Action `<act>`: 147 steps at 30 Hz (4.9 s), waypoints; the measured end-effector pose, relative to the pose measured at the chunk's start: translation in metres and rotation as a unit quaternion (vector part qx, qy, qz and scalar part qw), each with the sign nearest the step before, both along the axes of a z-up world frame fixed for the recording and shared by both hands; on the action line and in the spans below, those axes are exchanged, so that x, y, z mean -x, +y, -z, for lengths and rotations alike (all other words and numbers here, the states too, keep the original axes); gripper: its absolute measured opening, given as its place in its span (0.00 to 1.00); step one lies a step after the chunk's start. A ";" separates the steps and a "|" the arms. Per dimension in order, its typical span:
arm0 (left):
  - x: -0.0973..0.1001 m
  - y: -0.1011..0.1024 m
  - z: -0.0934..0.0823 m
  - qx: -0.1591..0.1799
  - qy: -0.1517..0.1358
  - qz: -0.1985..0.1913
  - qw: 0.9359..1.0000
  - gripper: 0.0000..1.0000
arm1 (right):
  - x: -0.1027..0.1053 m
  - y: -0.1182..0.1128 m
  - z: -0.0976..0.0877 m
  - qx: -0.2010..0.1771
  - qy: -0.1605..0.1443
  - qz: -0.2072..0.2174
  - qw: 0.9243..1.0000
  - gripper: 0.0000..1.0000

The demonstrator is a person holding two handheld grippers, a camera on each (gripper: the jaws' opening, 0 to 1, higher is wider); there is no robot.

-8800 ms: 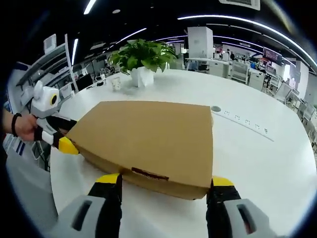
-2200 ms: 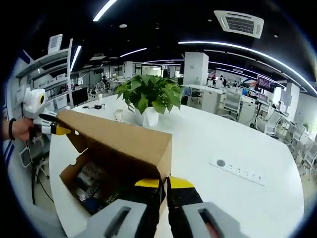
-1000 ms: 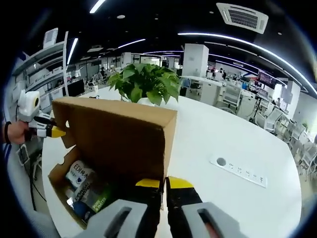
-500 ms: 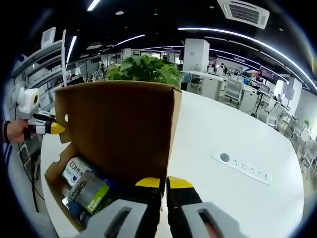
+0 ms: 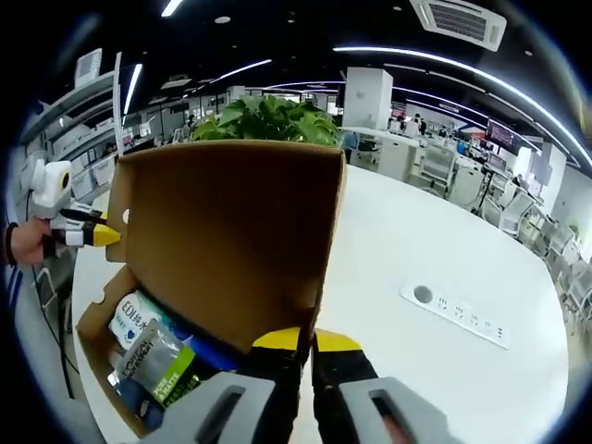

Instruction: Operate the shoe box by opening the lid, removing the specified soft item, and placing it in the target area until the item is outside and the box remains undamaged.

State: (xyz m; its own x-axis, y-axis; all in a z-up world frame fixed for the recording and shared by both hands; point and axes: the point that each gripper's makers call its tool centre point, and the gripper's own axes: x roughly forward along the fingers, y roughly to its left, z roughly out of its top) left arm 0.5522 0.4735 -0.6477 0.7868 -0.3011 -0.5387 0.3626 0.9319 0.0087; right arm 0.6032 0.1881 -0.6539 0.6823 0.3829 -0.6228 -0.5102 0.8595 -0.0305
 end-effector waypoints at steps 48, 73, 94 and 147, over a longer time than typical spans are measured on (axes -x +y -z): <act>-0.042 0.008 0.036 -0.015 0.058 -0.039 0.997 0.11 | -0.040 0.007 0.038 0.022 0.059 0.014 0.998 0.01; -0.047 0.010 0.050 -0.010 0.093 -0.040 0.995 0.11 | -0.039 0.008 0.053 0.049 0.085 -0.004 0.995 0.03; -0.046 0.009 0.046 -0.015 0.093 -0.036 0.995 0.15 | -0.034 0.007 0.046 0.058 0.086 -0.029 0.994 0.13; 0.076 -0.021 0.003 0.041 0.050 -0.036 0.997 0.29 | 0.131 -0.055 0.014 -0.090 0.050 0.023 0.994 0.51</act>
